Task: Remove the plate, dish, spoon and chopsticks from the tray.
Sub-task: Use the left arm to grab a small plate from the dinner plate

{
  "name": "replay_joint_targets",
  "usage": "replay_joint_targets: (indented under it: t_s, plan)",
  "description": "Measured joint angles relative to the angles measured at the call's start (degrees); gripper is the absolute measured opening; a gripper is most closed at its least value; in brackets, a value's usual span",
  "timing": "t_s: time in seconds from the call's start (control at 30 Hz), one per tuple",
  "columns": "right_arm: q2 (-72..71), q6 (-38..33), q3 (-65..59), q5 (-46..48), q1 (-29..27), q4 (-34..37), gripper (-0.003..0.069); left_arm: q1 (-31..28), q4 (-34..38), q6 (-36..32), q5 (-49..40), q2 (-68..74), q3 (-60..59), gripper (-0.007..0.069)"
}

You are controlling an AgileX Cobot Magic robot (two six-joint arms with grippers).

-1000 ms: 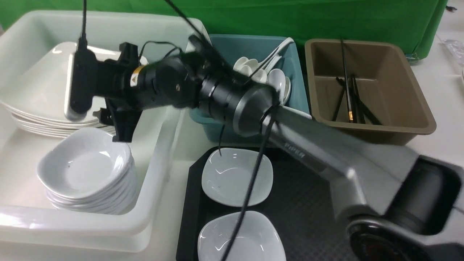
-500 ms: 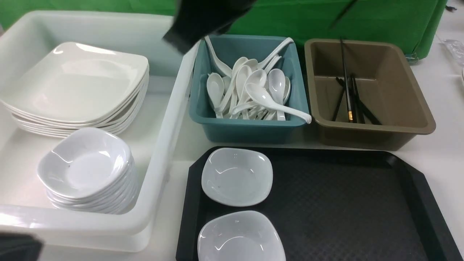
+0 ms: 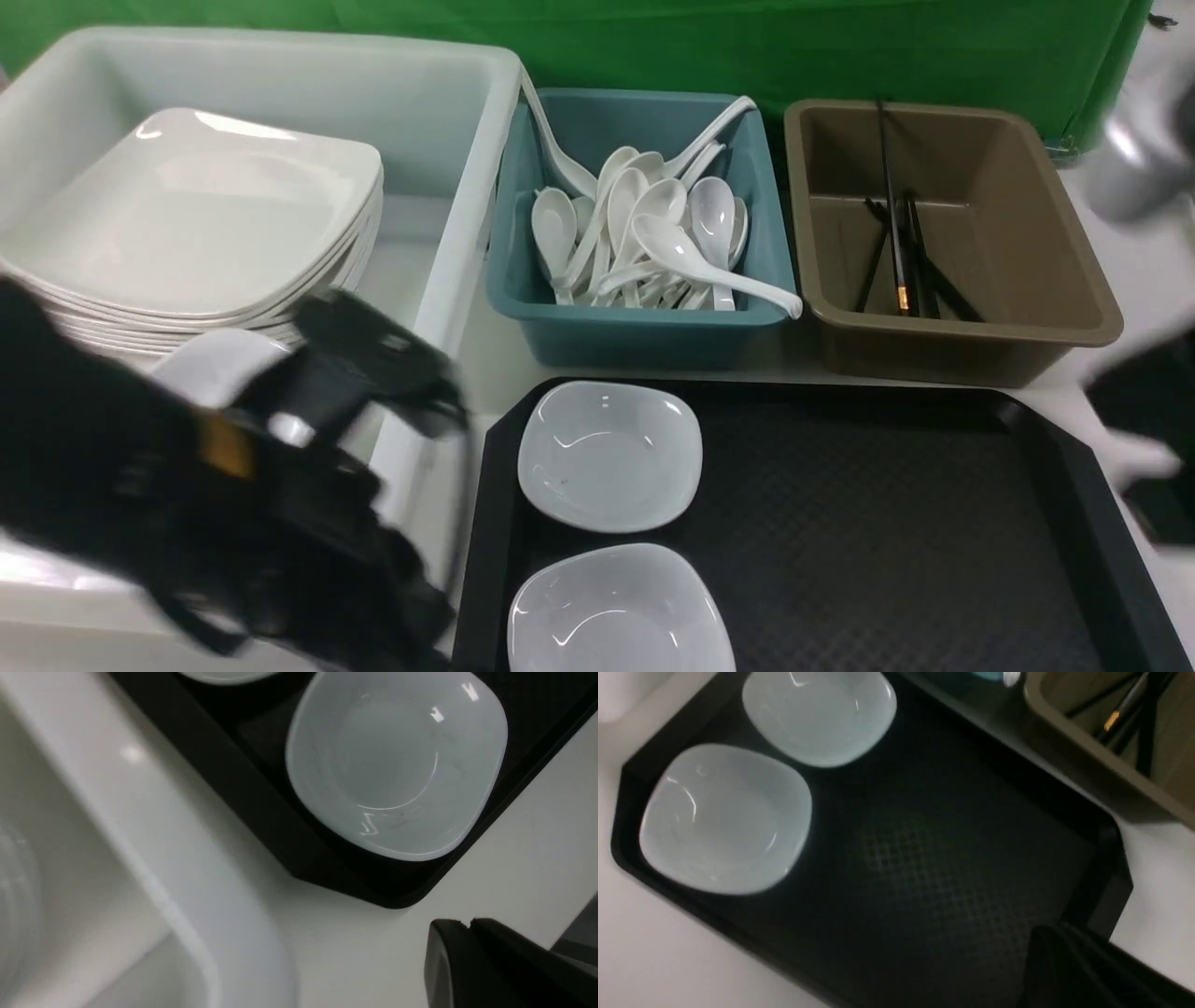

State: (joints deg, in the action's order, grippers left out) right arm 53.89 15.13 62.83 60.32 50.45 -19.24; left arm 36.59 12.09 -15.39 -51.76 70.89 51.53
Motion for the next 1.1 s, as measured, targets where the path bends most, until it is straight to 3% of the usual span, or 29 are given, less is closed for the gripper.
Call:
replay_joint_targets:
  t_s: [0.1, 0.17, 0.33, 0.53, 0.67, 0.8, 0.93, 1.1]
  plan:
    - [-5.12, 1.41, -5.29, -0.63, 0.0, 0.0, 0.002, 6.12, -1.68, 5.07, 2.37, 4.74, 1.38, 0.0017]
    - [-11.03, 1.96, -10.0, -0.85, 0.0, -0.06, 0.002, 15.6, -7.79, 14.83, 5.01, 12.31, 5.33, 0.0017]
    - [-17.7, 1.84, -13.48, -1.03, 0.0, -0.12, 0.002, 23.89, -15.37, 26.35, 3.9, 22.45, 13.75, 0.0036]
    - [-21.11, 0.07, -13.72, -0.79, 0.0, -0.17, 0.002, 25.1, -17.48, 29.14, 2.82, 30.91, 22.72, 0.0185]
    - [-21.38, -1.32, -13.96, 1.28, 0.0, -0.17, 0.0022, 24.94, -20.22, 31.83, 1.89, 34.77, 25.39, 0.0384]
    - [-21.38, -2.74, -13.96, 2.05, 0.0, -0.17, 0.0028, 24.94, -23.13, 34.03, 2.0, 37.43, 25.49, 0.0517]
    - [-21.38, -3.54, -13.96, 2.17, 0.0, -0.17, 0.0034, 24.94, -24.75, 34.91, 2.03, 40.45, 25.51, 0.0551]
    - [-21.38, -4.25, -13.96, 2.17, 0.0, -0.17, 0.0035, 24.94, -26.21, 36.85, 1.55, 42.83, 25.53, 0.0481]
